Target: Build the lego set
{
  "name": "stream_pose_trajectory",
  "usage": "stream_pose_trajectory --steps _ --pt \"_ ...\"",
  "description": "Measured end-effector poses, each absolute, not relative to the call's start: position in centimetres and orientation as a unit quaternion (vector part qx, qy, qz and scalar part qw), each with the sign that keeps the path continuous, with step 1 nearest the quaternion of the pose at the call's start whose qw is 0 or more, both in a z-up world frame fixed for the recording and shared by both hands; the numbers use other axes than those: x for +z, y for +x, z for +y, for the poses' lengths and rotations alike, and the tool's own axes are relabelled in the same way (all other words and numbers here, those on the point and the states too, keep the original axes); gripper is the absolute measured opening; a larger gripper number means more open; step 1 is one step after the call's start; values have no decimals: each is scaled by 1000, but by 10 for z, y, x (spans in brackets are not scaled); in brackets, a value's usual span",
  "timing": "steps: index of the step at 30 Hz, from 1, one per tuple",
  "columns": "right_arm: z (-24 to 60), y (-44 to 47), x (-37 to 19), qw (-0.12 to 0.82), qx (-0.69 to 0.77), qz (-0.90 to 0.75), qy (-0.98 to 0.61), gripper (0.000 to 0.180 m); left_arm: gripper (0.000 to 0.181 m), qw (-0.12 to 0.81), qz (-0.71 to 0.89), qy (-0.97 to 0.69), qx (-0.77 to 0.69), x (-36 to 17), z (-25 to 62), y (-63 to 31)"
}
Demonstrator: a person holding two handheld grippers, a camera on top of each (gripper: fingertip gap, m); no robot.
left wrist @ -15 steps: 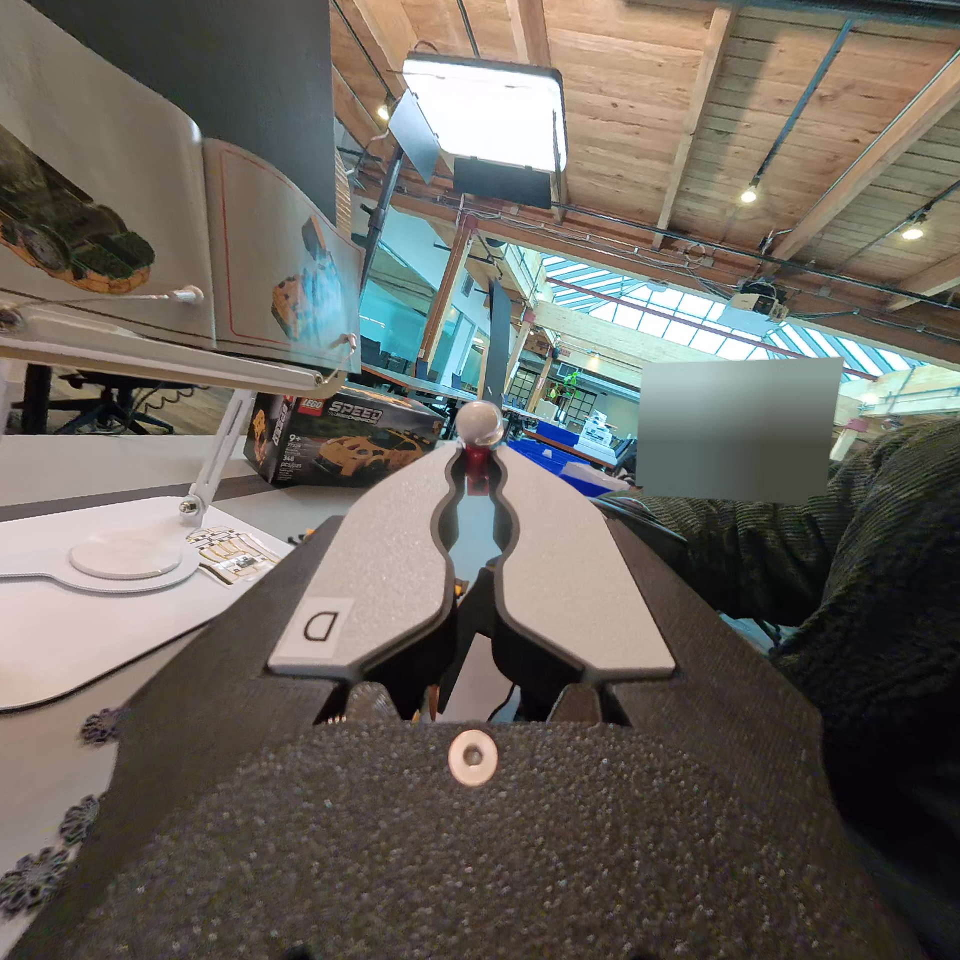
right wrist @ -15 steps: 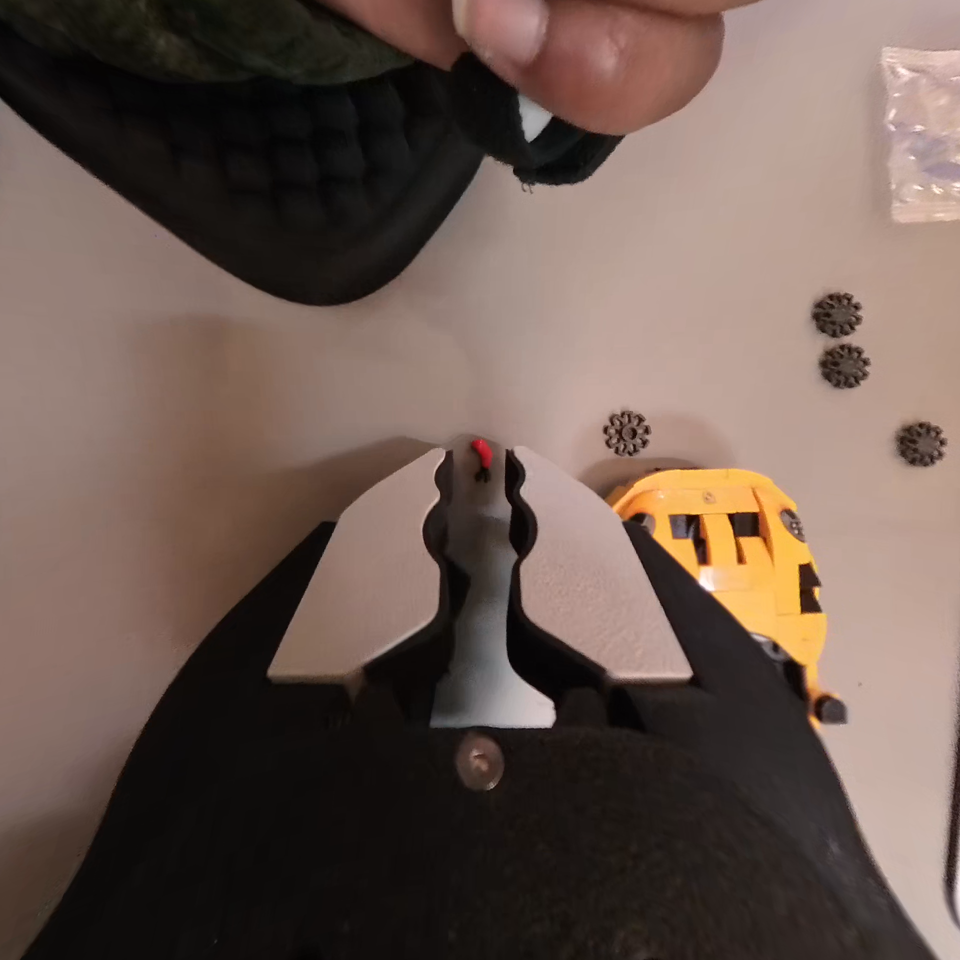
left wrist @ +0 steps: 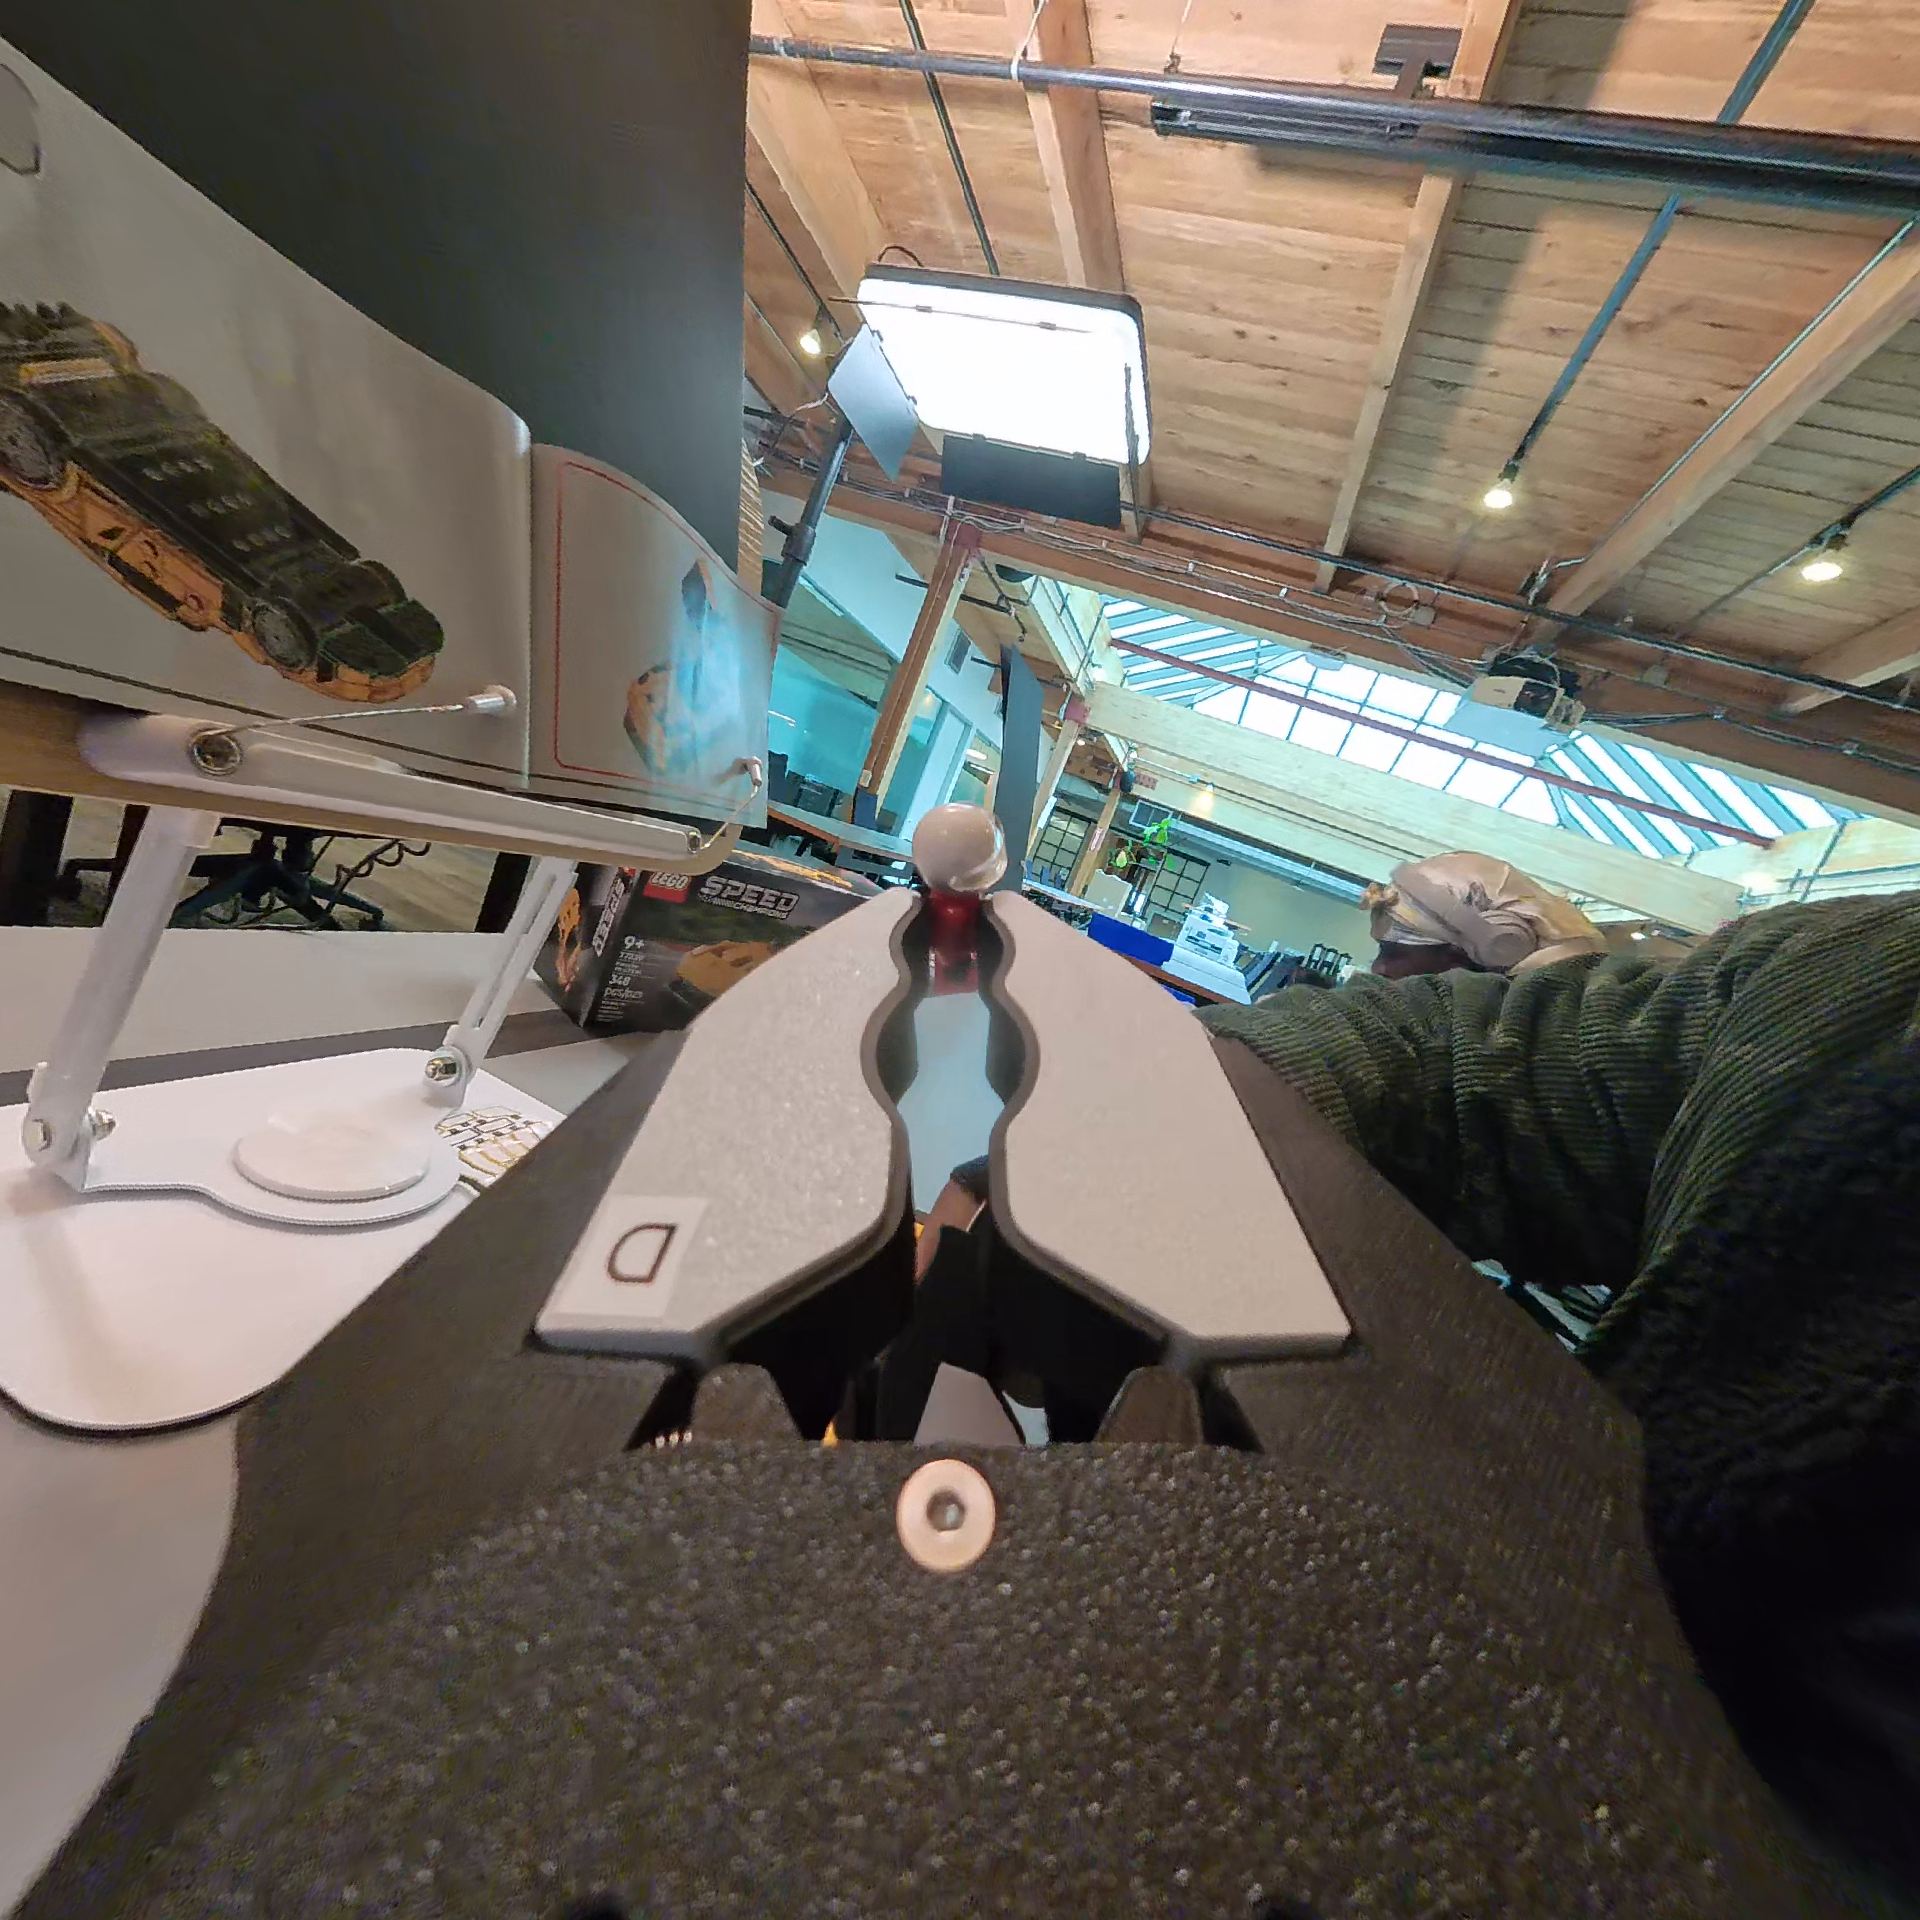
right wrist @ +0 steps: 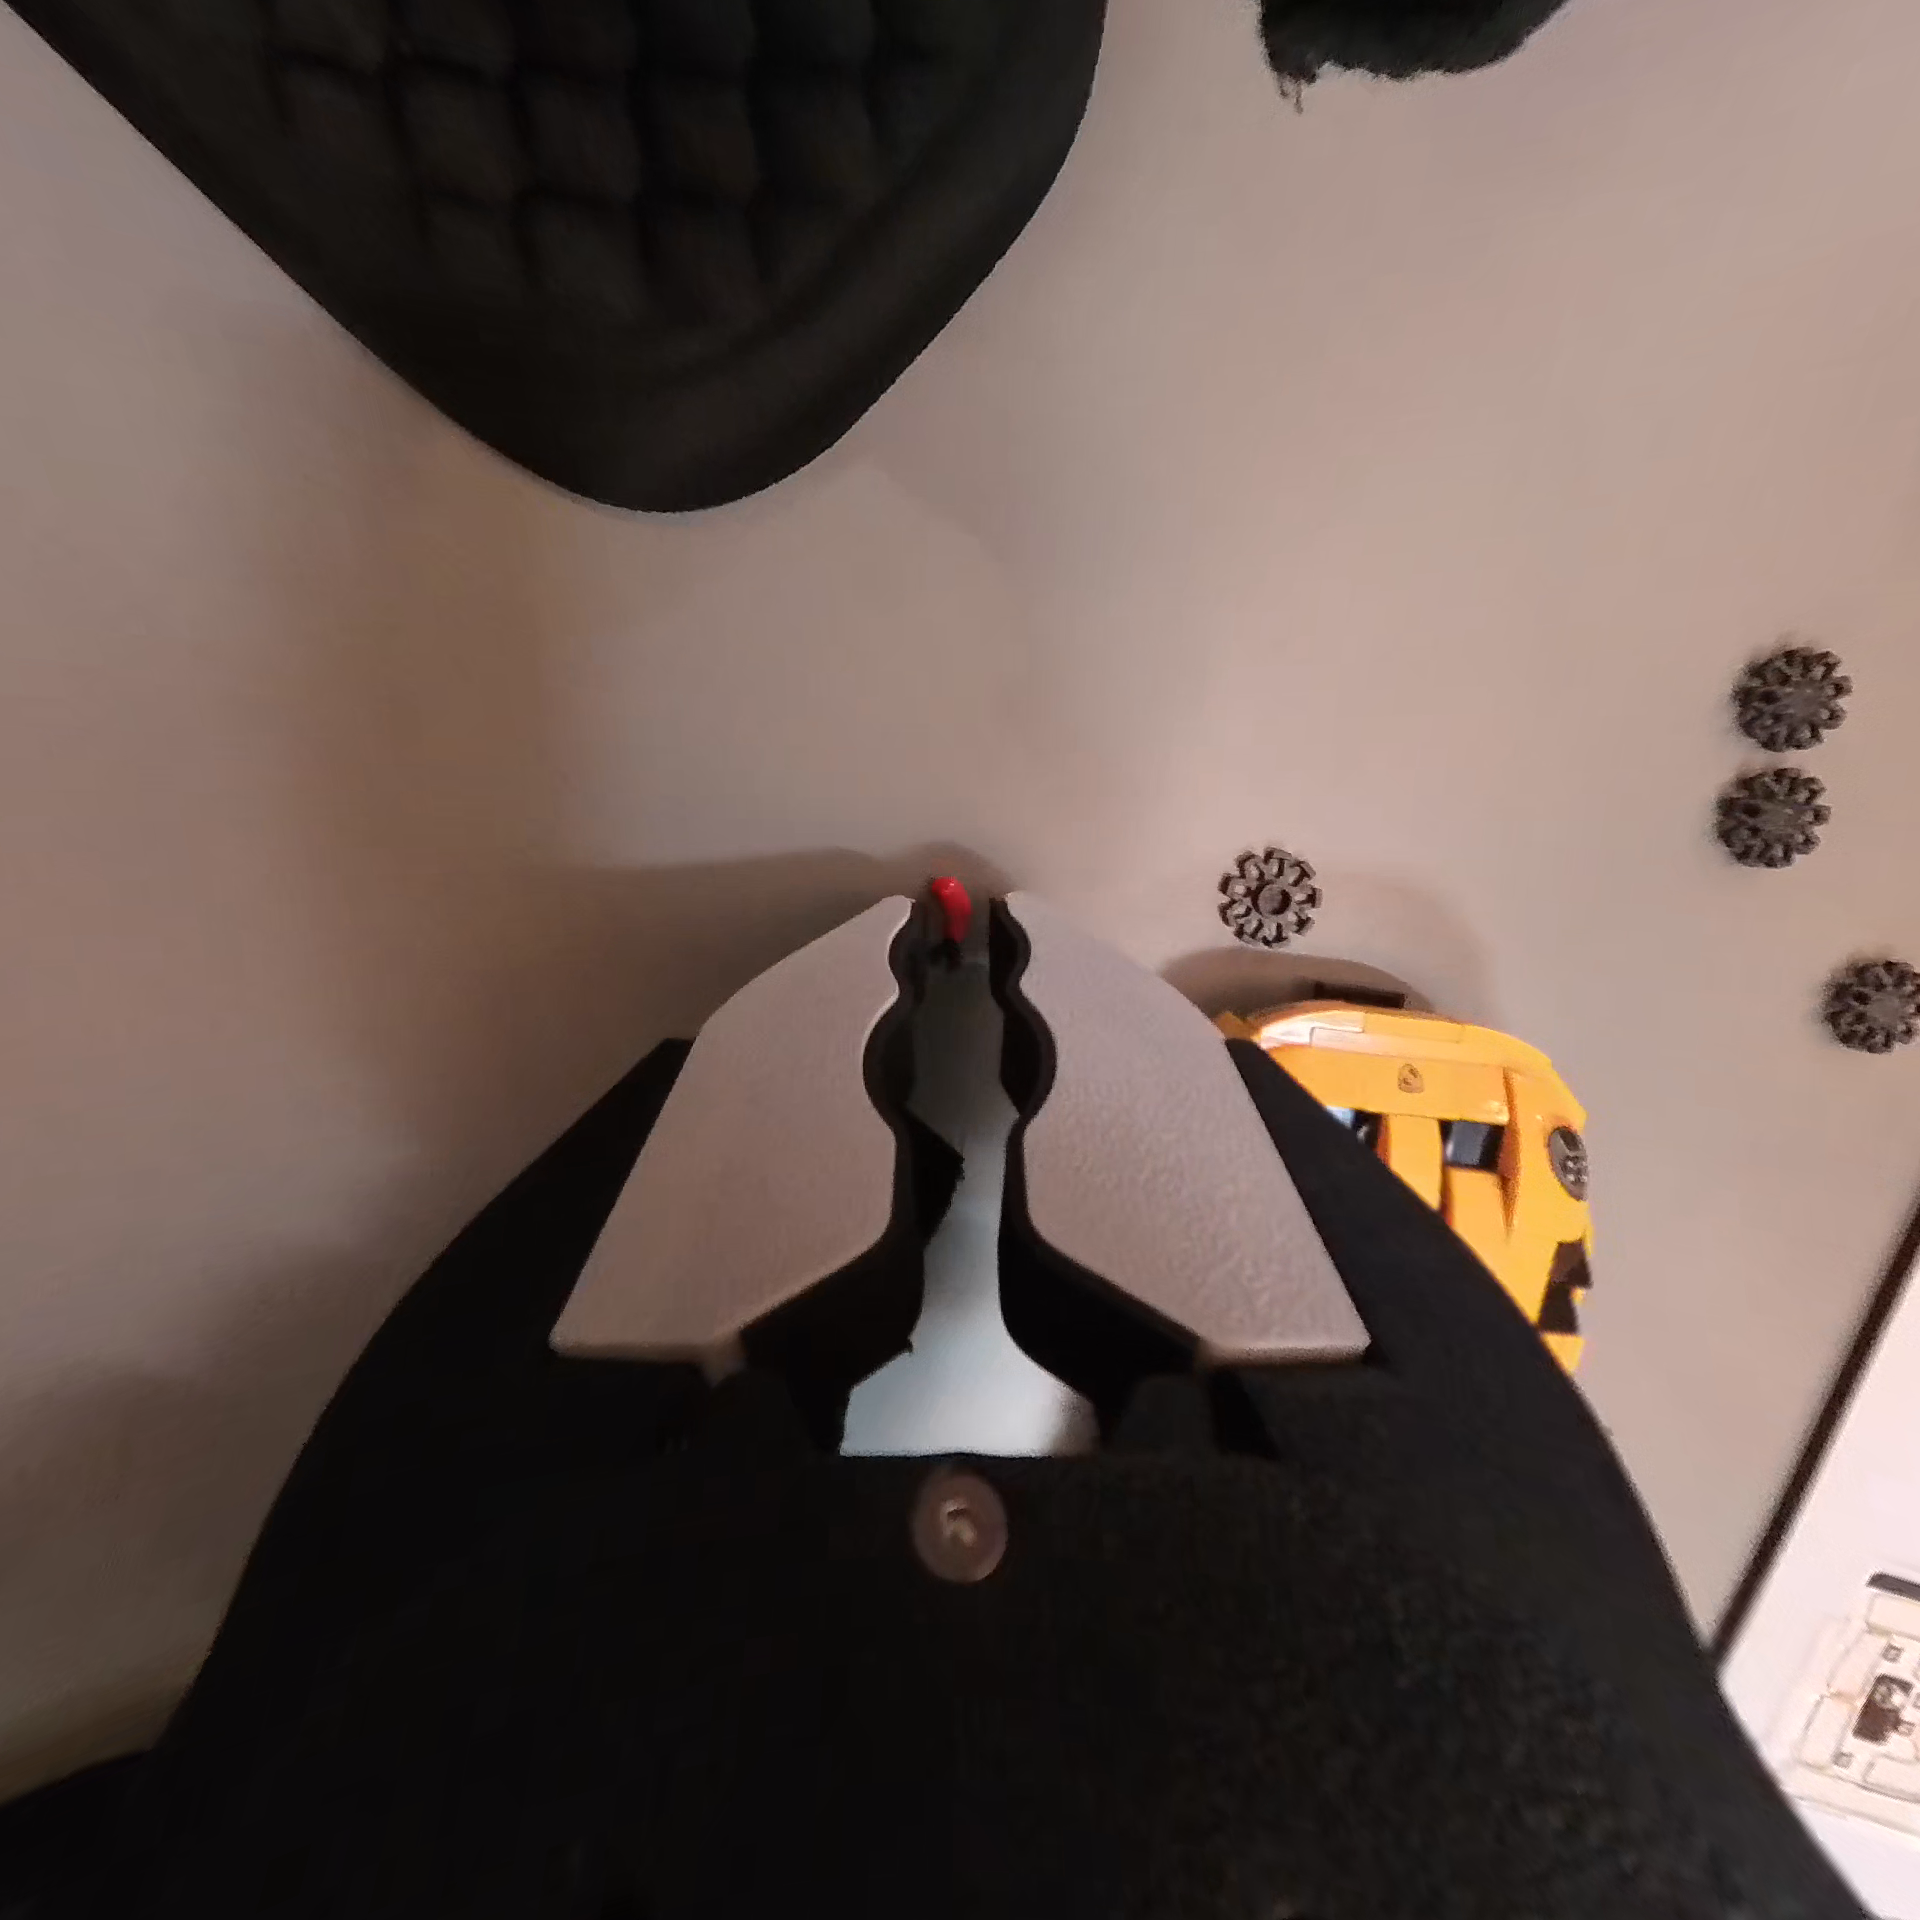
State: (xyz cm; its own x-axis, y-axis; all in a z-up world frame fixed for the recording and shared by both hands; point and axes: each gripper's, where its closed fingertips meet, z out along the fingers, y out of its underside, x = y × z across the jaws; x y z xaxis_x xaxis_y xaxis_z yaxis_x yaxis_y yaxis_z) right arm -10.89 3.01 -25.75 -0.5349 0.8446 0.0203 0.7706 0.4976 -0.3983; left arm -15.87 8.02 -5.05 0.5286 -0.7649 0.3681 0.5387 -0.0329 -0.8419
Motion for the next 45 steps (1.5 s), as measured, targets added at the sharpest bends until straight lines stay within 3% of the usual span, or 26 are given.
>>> stream_pose_trajectory --steps 18,45 --pt "23 -98 -258 11 187 -863 -469 6 8 683 112 -539 -480 -49 78 -158" --pt "15 -98 -259 49 166 -879 -444 4 8 675 116 -541 -488 -52 77 -155"
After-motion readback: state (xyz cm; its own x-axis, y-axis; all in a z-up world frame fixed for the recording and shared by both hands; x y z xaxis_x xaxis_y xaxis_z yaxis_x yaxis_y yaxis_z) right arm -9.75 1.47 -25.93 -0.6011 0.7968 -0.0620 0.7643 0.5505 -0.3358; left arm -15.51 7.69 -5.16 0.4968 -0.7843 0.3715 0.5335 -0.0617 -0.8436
